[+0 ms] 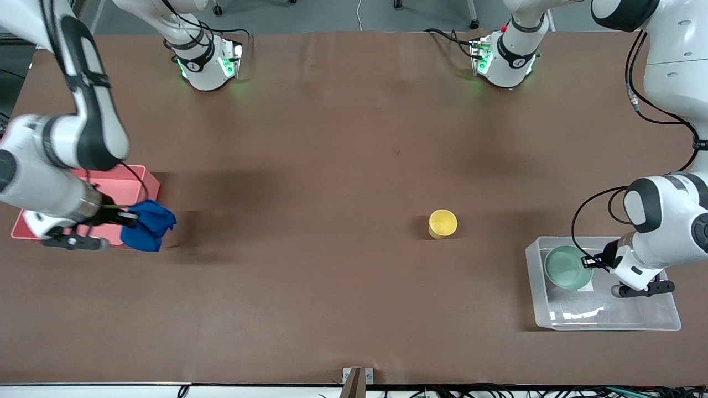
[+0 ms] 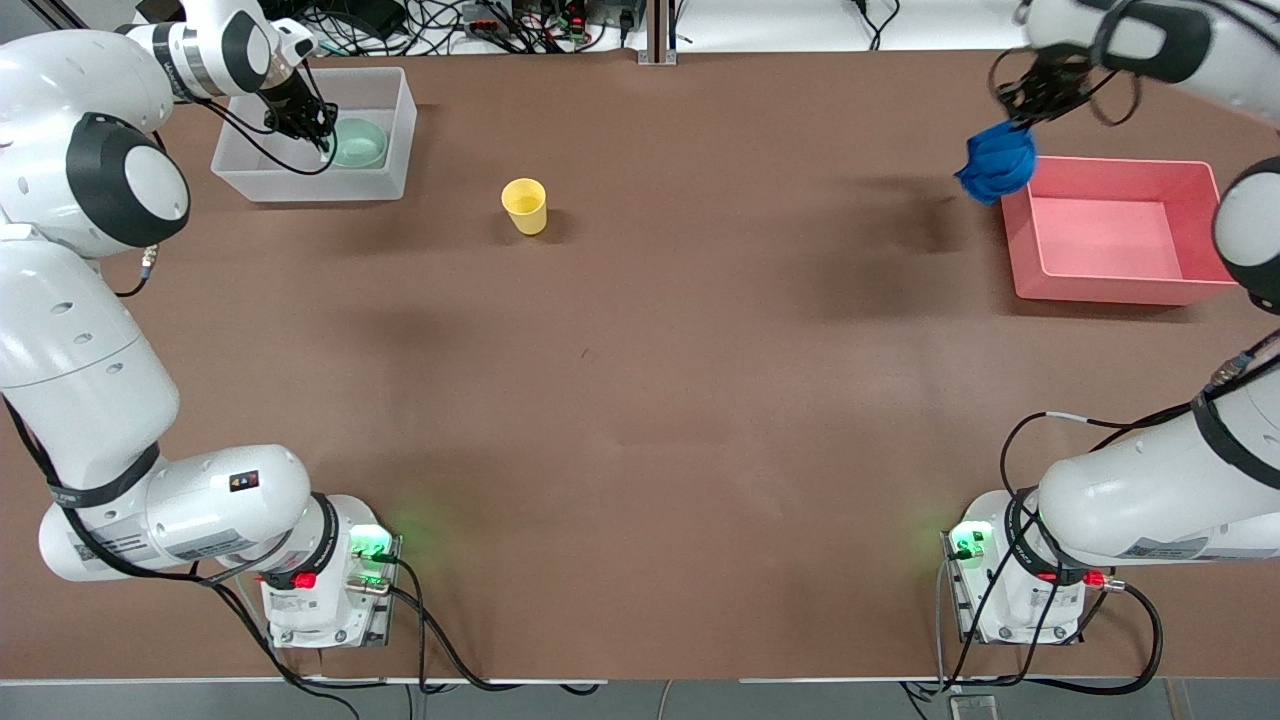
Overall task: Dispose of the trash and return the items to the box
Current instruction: 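Drop the cloth into the pink bin while the left gripper places the bowl, then move the left gripper to the yellow cup and grasp it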
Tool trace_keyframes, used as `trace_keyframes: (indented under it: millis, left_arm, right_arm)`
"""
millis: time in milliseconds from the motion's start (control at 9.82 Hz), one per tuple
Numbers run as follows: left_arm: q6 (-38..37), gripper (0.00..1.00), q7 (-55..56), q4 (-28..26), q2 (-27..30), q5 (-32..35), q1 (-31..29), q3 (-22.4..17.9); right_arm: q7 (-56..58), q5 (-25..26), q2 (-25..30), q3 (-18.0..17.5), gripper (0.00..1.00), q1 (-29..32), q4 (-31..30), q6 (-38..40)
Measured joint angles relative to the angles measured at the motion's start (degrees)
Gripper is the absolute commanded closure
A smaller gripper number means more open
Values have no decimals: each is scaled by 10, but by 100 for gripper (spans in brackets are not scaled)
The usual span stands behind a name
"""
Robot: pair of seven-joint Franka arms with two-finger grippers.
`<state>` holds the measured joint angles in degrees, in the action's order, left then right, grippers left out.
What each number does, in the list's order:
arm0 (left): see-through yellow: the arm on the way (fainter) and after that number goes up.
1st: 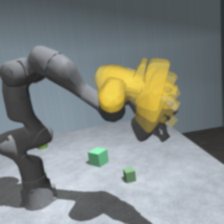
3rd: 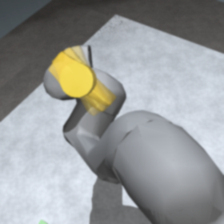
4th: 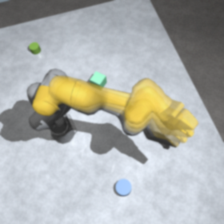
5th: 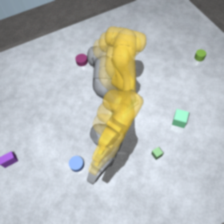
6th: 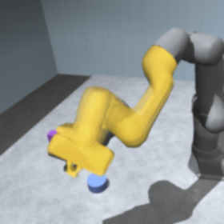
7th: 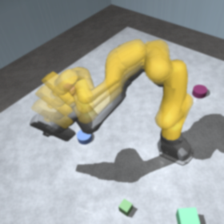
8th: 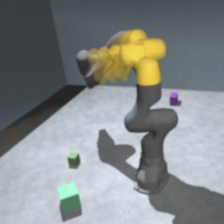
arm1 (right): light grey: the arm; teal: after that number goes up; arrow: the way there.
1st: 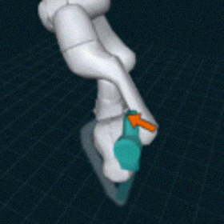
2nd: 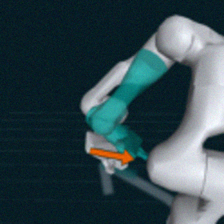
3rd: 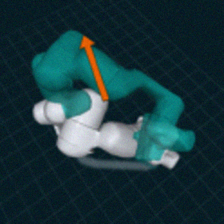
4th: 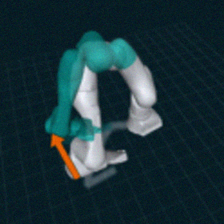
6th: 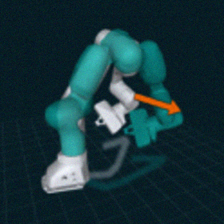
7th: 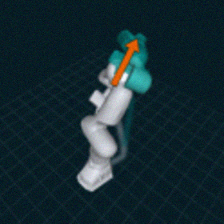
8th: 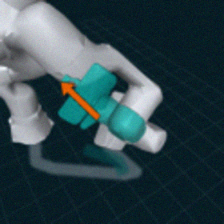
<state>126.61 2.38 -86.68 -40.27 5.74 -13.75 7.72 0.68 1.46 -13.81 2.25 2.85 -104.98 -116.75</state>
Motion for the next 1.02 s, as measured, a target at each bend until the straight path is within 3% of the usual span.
trace_keyframes:
  millis: [102, 204, 306, 407, 509, 713, 1019]
  left_arm:
    - [0, 92, 0, 0, -5, 0, 0, 0]
    - [0, 69, 0, 0, -10, 0, 0, 0]
    - [0, 30, 0, 1, -13, 0, 0, 0]
    - [0, 5, 0, 3, -13, 0, 0, 0]
    - [2, 0, 0, 12, -12, 0, 0, 0]
    - [-30, 0, -4, 42, 13, 1, 1, 9]
    - [-133, 0, 86, 46, 84, -1, 24, 76]
  right_arm:
    - [30, 0, 19, 0, 99, 17, 4, 20]
    - [63, 0, 29, 1, 99, 37, 4, 29]
    - [92, 0, 31, 1, 98, 58, 3, 30]
    - [111, 0, 28, 1, 98, 78, 2, 29]
    - [125, 0, 24, 1, 98, 95, 0, 23]
    - [144, 0, 7, 2, 98, 118, -15, -2]
    - [168, 1, -35, 2, 97, 151, -45, -65]
